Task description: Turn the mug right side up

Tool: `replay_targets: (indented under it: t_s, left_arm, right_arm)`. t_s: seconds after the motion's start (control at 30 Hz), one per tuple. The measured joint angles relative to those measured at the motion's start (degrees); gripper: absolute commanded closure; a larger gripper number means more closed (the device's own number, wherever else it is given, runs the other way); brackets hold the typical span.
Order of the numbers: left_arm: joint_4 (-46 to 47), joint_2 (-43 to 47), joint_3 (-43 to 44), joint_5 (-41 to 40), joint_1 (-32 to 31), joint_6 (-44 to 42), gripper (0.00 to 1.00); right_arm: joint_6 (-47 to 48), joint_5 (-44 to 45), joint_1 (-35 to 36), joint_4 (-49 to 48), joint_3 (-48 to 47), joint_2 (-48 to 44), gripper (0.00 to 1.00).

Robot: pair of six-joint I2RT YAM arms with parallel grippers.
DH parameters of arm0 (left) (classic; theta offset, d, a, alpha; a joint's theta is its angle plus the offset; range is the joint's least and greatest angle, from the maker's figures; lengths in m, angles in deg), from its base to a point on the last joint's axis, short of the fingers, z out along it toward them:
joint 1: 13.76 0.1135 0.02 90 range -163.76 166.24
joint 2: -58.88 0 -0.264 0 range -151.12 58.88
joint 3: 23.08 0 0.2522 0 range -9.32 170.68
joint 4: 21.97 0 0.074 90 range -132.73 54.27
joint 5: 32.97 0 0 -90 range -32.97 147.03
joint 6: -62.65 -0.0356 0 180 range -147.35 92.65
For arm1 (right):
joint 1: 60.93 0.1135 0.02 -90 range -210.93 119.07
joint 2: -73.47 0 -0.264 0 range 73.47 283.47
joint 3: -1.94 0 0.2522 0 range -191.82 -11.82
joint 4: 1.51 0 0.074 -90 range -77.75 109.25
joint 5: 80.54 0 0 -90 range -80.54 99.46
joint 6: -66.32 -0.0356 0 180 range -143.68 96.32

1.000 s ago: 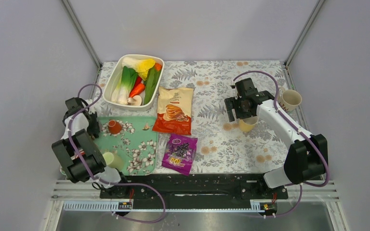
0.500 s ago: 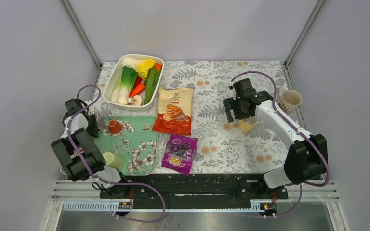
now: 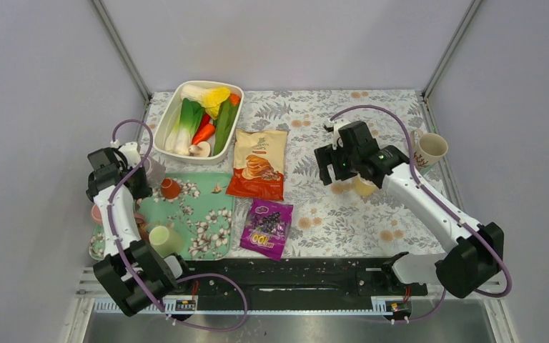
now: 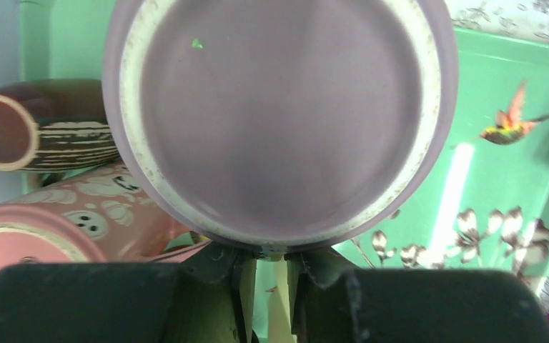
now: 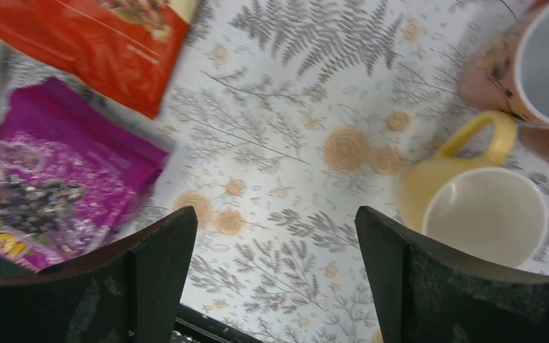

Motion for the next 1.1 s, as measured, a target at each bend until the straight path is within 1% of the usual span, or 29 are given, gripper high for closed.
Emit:
replay_targets:
  t_s: [0.17, 0.27, 0.37, 0.43, 0.5, 0.6, 0.73, 0.9, 1.1]
  left_arm:
    - [-5.4, 2.1, 0.2, 5.7, -0.3, -1.5, 1.0]
    - [-8.9, 4.3, 1.6, 8.0, -1.5, -1.9, 1.0]
    - [-11.6, 5.2, 5.4, 10.4, -3.9, -1.9, 1.0]
    - [-12.3, 5.2, 8.0, 11.9, -5.9, -1.4, 1.0]
    - [-12.9, 5.2, 10.6, 13.2, -9.3, -0.1, 1.0]
    - [-13.8, 4.7, 14.4, 16.0, -15.9, 2.4, 1.0]
    - [-14.0, 3.0, 19.6, 21.3, -23.6, 6.2, 1.0]
    - [-14.3, 0.1, 25.8, 27.3, -30.8, 10.0, 1.0]
    - [-15.5, -0.1, 26.5, 31.1, -38.6, 12.7, 1.0]
  right_arm:
    - [-4.8, -7.0, 4.1, -7.7, 2.4, -3.4, 0.08]
    - [-9.4, -12.4, 7.9, -15.3, 5.1, -5.4, 0.08]
    - [-15.5, -17.6, 11.5, -27.7, 9.5, -7.2, 0.08]
    - [-19.7, -19.8, 12.6, -36.0, 12.0, -7.1, 0.08]
    - [-25.6, -21.4, 12.8, -46.0, 14.1, -5.8, 0.08]
    - [-33.3, -23.1, 13.0, -58.4, 15.7, -2.1, 0.07]
    - [-42.4, -25.5, 13.7, -72.4, 15.8, 4.0, 0.05]
    - [-48.7, -26.8, 14.8, -82.5, 15.4, 7.9, 0.05]
    - [-53.3, -27.9, 15.1, -91.1, 13.6, 9.7, 0.06]
